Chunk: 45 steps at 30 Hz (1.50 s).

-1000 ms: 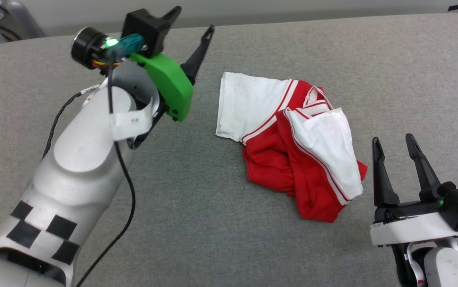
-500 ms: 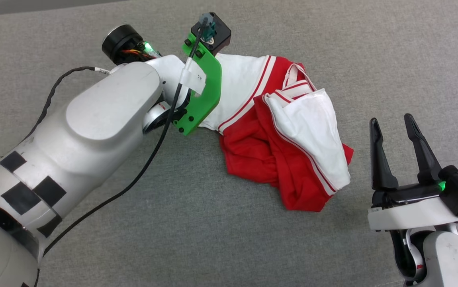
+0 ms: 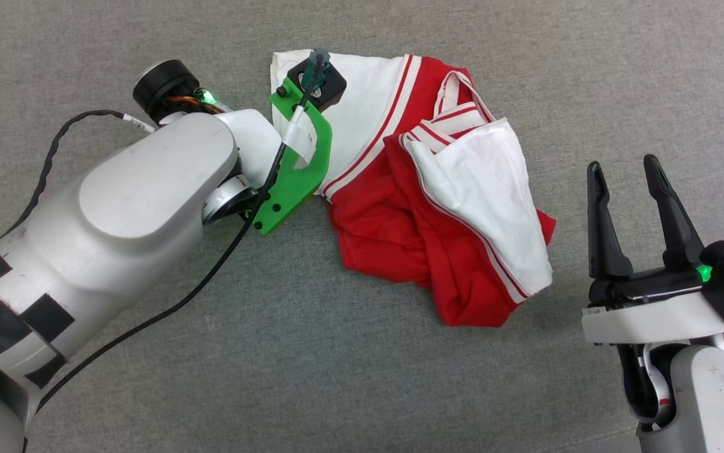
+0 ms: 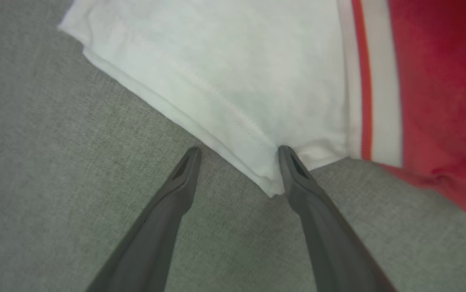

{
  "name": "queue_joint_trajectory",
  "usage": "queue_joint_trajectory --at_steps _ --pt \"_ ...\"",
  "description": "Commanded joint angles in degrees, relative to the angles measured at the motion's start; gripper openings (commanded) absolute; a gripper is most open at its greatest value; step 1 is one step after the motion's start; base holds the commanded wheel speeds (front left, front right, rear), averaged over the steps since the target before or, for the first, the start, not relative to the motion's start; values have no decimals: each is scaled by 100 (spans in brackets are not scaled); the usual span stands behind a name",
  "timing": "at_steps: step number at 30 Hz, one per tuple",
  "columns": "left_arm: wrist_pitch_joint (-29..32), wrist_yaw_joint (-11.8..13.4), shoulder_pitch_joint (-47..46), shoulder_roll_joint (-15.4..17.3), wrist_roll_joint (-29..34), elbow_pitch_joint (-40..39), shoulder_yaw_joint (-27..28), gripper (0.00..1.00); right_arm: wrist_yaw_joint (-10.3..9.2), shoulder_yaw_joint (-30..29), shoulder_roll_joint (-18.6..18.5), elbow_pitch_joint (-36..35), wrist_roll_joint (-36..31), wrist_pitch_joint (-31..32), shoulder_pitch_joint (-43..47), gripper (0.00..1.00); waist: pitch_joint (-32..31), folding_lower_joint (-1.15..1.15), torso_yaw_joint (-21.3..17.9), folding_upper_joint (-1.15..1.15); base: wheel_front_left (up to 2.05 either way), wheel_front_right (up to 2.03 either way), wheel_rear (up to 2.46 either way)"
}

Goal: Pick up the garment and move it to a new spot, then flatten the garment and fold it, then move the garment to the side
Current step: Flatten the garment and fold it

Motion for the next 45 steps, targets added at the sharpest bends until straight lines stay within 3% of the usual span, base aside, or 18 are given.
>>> queue_joint_trajectory --at_steps 1,2,3,4,5,13,23,29,37,42,45 --pt "117 -17 431 39 4 51 -162 100 -5 2 -8 -22 33 -26 -125 100 50 0 -6 0 0 0 0" --pt "159 -17 470 44 -15 41 -162 100 -5 2 -8 -20 29 -26 -138 100 59 0 3 0 0 0 0" --pt "184 -17 488 47 -18 32 -163 60 -5 4 -8 -17 25 -26 -150 100 65 0 9 0 0 0 0" --pt "197 -17 500 48 -9 19 -163 5 -5 9 -8 -13 21 -26 -166 100 68 0 15 0 0 0 0" --pt "210 -17 512 48 -5 3 -163 0 -5 14 -8 -9 19 -26 -178 100 68 0 20 0 0 0 0" --pt "-1014 -17 22 143 -403 -22 -159 0 -5 -54 -8 37 -11 -26 -100 100 -148 0 175 0 0 0 0" --pt "-2720 7 13 628 -562 -295 80 0 -5 -173 -8 89 -102 -26 190 100 -719 0 790 0 0 0 0" --pt "-3366 390 498 1012 -506 -601 217 0 -5 -203 -8 109 -155 -26 300 100 -935 0 1078 0 0 0 0" --pt "-4078 1138 1611 1697 -870 -1343 461 0 -5 -271 -8 148 -178 -26 495 100 -1112 0 1283 0 0 0 0" --pt "-4522 1511 2422 1782 -1258 -1569 547 0 -5 -325 -8 173 -206 -26 584 100 -1186 0 1388 0 0 0 0" --pt "-4773 1601 2876 1691 -1525 -1524 576 0 -5 -314 -8 193 -232 -26 595 100 -1208 0 1408 0 0 0 0"
